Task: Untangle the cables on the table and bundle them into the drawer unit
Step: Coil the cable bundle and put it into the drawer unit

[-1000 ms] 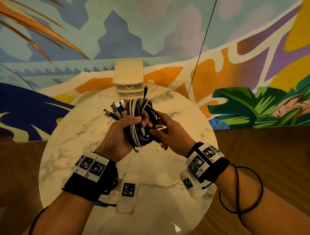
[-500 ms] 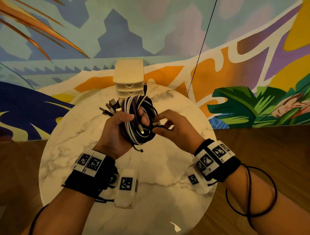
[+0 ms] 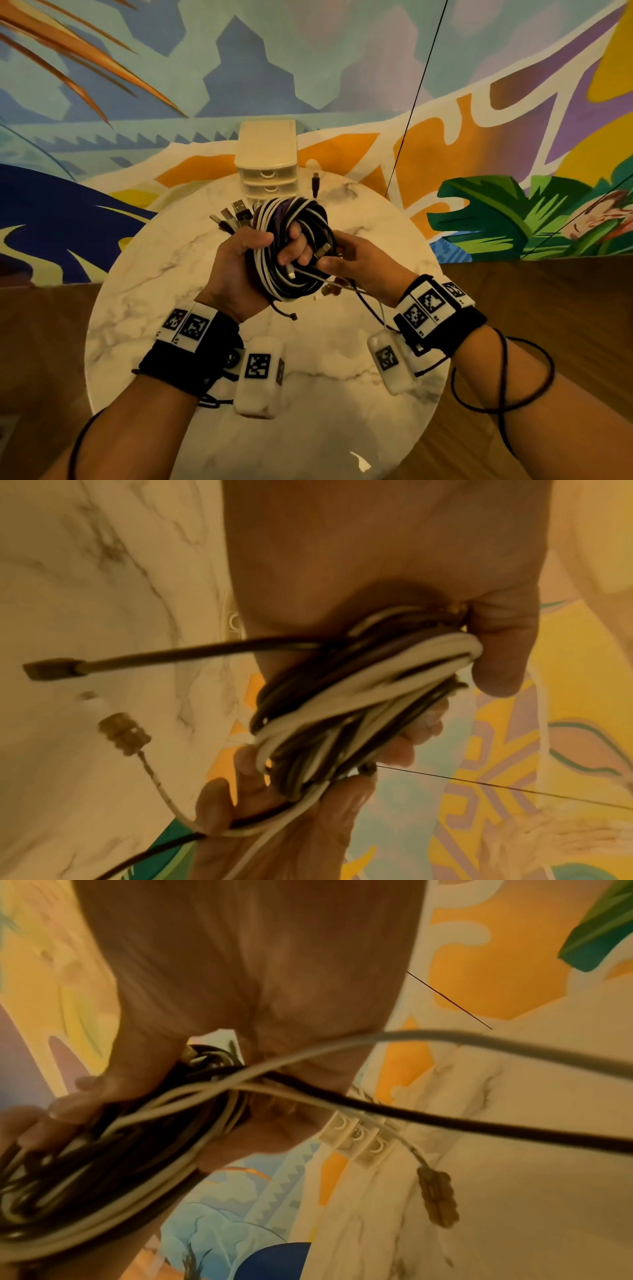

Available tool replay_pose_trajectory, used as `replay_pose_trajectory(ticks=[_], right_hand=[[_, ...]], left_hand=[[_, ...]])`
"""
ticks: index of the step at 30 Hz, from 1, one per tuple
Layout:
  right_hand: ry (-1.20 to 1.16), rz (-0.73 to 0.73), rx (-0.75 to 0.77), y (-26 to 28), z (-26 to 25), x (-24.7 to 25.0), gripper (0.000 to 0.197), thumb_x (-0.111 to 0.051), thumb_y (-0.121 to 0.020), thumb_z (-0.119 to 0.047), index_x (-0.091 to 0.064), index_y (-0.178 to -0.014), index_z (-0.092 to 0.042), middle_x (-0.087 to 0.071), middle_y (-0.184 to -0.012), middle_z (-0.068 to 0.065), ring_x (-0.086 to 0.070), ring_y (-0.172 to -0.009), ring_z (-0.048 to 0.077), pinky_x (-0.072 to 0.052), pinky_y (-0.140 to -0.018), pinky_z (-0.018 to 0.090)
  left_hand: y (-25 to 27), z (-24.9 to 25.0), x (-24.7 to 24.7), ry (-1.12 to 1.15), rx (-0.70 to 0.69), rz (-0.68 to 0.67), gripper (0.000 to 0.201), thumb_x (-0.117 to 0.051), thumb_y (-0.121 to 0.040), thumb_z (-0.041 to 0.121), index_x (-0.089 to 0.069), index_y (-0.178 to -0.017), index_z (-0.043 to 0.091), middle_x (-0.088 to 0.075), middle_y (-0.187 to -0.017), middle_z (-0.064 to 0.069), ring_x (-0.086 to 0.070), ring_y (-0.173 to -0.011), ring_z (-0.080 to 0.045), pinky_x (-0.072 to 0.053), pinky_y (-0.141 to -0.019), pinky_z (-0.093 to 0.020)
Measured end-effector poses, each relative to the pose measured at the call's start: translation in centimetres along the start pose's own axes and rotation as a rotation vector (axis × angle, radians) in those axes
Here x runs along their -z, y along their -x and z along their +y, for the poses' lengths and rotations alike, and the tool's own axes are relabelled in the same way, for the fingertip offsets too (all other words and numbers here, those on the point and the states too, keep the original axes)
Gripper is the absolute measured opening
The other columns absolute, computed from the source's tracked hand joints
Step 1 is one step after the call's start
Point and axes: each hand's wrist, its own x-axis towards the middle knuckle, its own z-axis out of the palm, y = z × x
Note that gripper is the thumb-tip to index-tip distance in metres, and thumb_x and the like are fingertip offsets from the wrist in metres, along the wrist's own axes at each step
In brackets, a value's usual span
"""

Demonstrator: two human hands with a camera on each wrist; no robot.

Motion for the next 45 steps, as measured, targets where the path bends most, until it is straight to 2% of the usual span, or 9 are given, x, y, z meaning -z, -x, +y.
replay_pose_trajectory(ticks=[3, 10, 16, 19, 24, 35, 37, 41, 45], right_hand=[[0.017, 0.13, 0.039, -0.1, -0.4, -0.1, 0.034, -0.063, -0.089, -0.014, -0.052, -0.121, -0.011, -0.061, -0.093, -0.001, -0.058, -0.063, 0.002, -0.042, -0.052, 0.024], [-0.048, 0.185, 0.021, -0.1, -0.1, -0.7, 0.033, -0.059, -0.092, -0.019, -0.051, -0.123, -0.014, -0.063, -0.101, 0.0, -0.063, -0.074, 0.006, -0.044, -0.049, 0.025], [0.229, 0.371, 0.125, 0.6, 0.0, -0.7, 0.055, -0.08, -0.072, -0.027, -0.051, -0.117, -0.038, -0.061, -0.111, -0.011, -0.065, -0.084, 0.02, -0.056, -0.059, 0.053], [0.432, 0.523, 0.329, 0.8, -0.1, -1.2, 0.035, -0.08, -0.072, -0.029, -0.055, -0.096, -0.035, -0.053, -0.099, -0.017, -0.056, -0.079, 0.005, -0.055, -0.063, 0.037], [0.785, 0.326, 0.558, 0.5, -0.3, -0.3, 0.023, -0.068, -0.084, -0.02, -0.07, -0.105, -0.012, -0.057, -0.097, 0.002, -0.05, -0.081, 0.004, -0.044, -0.071, 0.013], [1.236, 0.317, 0.974, -0.8, -2.1, 1.0, 0.014, -0.069, -0.086, -0.018, -0.074, -0.096, -0.01, -0.066, -0.091, 0.009, -0.053, -0.084, 0.022, -0.041, -0.071, 0.025], [1.19, 0.317, 0.865, -0.8, -2.1, 0.8, 0.016, -0.07, -0.084, -0.024, -0.073, -0.096, -0.014, -0.062, -0.088, 0.004, -0.05, -0.08, 0.017, -0.039, -0.067, 0.023], [0.715, 0.465, 0.335, -0.4, -1.1, -0.4, 0.024, -0.074, -0.078, -0.036, -0.06, -0.088, -0.021, -0.052, -0.07, -0.01, -0.048, -0.059, 0.003, -0.034, -0.054, 0.012], [0.587, 0.469, 0.395, 1.1, 0.7, -1.8, 0.025, -0.075, -0.079, -0.031, -0.055, -0.077, -0.015, -0.054, -0.068, -0.011, -0.049, -0.06, 0.005, -0.034, -0.054, 0.011]], left_hand=[[-0.1, -0.4, -0.1, -0.043, -0.039, 0.135, 0.033, -0.071, -0.068, 0.025, -0.061, -0.095, 0.007, -0.046, -0.069, -0.001, -0.053, -0.079, -0.018, -0.05, -0.082, -0.032], [-0.9, -1.0, -1.3, -0.122, -0.101, 0.298, 0.015, -0.05, -0.078, 0.015, -0.054, -0.089, 0.006, -0.046, -0.064, 0.0, -0.053, -0.072, -0.016, -0.049, -0.077, -0.029], [-0.7, -1.1, -0.5, -0.003, -0.132, 0.3, 0.016, -0.052, -0.076, 0.018, -0.053, -0.089, 0.008, -0.037, -0.063, 0.0, -0.045, -0.066, -0.015, -0.039, -0.074, -0.03], [-1.0, -0.8, -0.5, 0.013, -0.145, 0.28, 0.013, -0.05, -0.078, 0.018, -0.054, -0.087, 0.009, -0.037, -0.063, 0.001, -0.044, -0.063, -0.015, -0.041, -0.07, -0.029], [-1.3, -0.6, -0.1, 0.069, -0.1, 0.245, 0.032, -0.074, -0.059, 0.019, -0.057, -0.084, 0.008, -0.039, -0.061, 0.0, -0.047, -0.062, -0.016, -0.049, -0.063, -0.027], [-0.8, 1.2, 0.2, -0.088, 0.029, 0.085, 0.022, -0.068, -0.063, 0.02, -0.058, -0.078, 0.009, -0.049, -0.057, -0.002, -0.055, -0.067, -0.019, -0.052, -0.071, -0.03], [-0.9, 0.9, 0.3, -0.104, 0.017, 0.097, 0.024, -0.07, -0.063, 0.02, -0.055, -0.079, 0.009, -0.044, -0.055, -0.001, -0.048, -0.061, -0.017, -0.048, -0.066, -0.029], [-1.1, 0.0, 0.7, -0.032, -0.075, 0.201, 0.015, -0.065, -0.066, 0.018, -0.059, -0.078, 0.011, -0.038, -0.056, 0.001, -0.04, -0.059, -0.014, -0.044, -0.062, -0.026], [-0.9, -0.1, 0.6, -0.095, -0.126, 0.294, 0.014, -0.045, -0.078, 0.014, -0.058, -0.076, 0.012, -0.034, -0.056, 0.0, -0.036, -0.061, -0.015, -0.039, -0.062, -0.027]])
